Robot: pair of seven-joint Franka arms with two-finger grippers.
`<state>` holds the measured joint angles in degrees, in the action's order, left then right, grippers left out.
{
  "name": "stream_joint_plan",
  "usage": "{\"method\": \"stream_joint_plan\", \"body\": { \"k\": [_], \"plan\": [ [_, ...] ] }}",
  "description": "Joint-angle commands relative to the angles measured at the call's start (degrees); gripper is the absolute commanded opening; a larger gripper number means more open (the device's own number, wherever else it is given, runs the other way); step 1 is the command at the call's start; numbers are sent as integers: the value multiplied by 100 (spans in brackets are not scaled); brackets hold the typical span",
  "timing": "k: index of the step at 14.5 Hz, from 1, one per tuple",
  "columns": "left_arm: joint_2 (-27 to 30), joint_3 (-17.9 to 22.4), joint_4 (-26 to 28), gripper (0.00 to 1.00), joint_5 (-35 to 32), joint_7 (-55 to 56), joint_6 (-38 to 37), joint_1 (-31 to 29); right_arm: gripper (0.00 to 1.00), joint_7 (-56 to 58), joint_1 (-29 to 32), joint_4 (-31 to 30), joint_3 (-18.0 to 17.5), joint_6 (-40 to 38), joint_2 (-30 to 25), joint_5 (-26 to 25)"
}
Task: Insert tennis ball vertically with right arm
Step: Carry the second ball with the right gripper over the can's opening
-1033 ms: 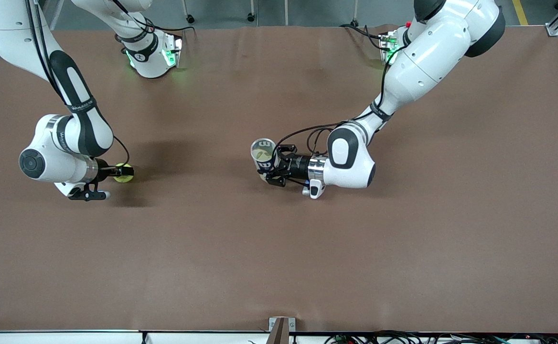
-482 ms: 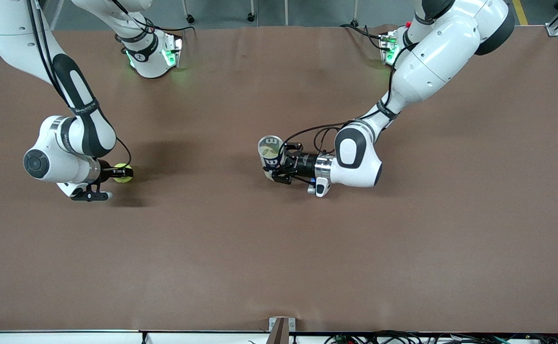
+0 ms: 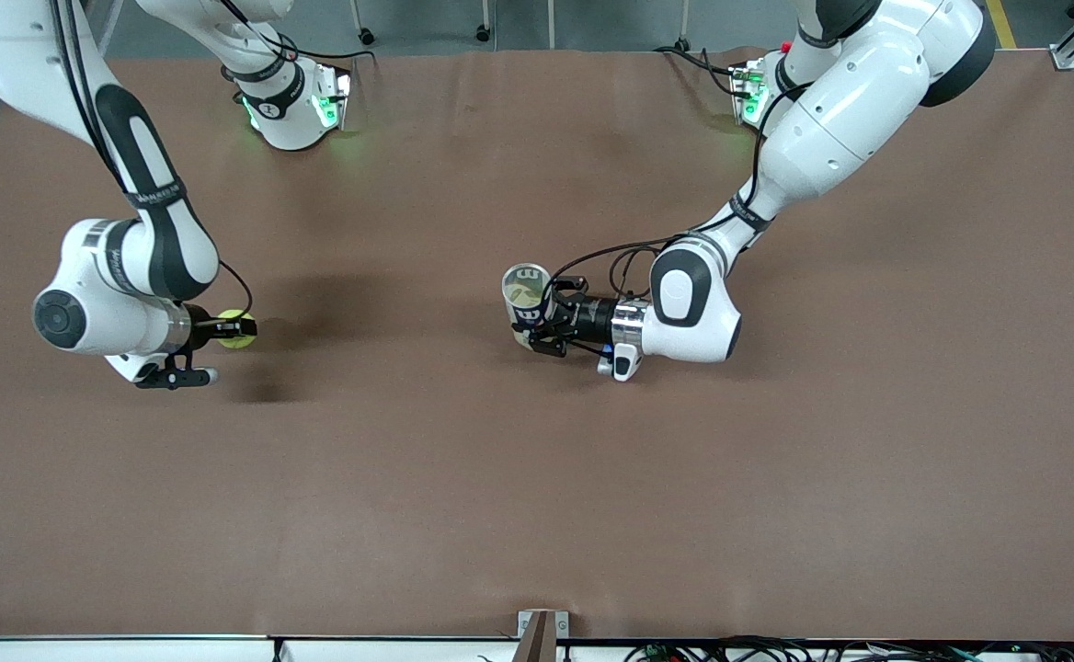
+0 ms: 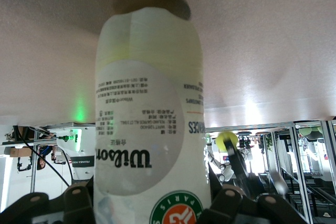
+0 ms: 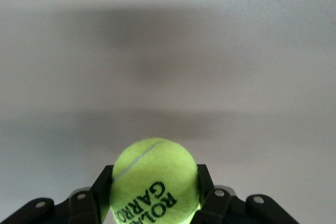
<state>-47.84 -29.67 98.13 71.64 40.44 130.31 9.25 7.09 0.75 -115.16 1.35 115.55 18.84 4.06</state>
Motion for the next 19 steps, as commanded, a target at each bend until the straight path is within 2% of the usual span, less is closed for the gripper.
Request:
{"method": "stream_joint_plan", "body": {
  "k": [1, 4, 9, 10, 13, 17, 19],
  "plan": [
    [152, -39, 172, 72, 105, -46, -67, -168, 38, -548, -302, 720, -38, -1267, -477, -98],
    [152, -30, 172, 72, 96, -10, -146, -239, 38, -1523, -942, 1731, -47, -2184, -451, -55],
    [152, -30, 172, 72, 79, 16, -146, -292, 38, -3914, -2515, 2489, -47, -2028, -171, -1],
    [152, -30, 172, 72, 79, 16, -146, -301, 38, -4196, -2666, 2612, -47, -2001, -118, 51],
    [161, -30, 172, 72, 79, 51, -146, -327, 38, -4916, -2930, 3033, -47, -1983, 137, 717],
    [178, -30, 172, 72, 79, 51, -199, -336, 38, -5691, -3220, 3605, -47, -1888, 532, 859],
    [179, -22, 172, 72, 61, 51, -208, -327, 38, -6103, -3387, 3624, -47, -1450, 594, 1096]
  ]
}}
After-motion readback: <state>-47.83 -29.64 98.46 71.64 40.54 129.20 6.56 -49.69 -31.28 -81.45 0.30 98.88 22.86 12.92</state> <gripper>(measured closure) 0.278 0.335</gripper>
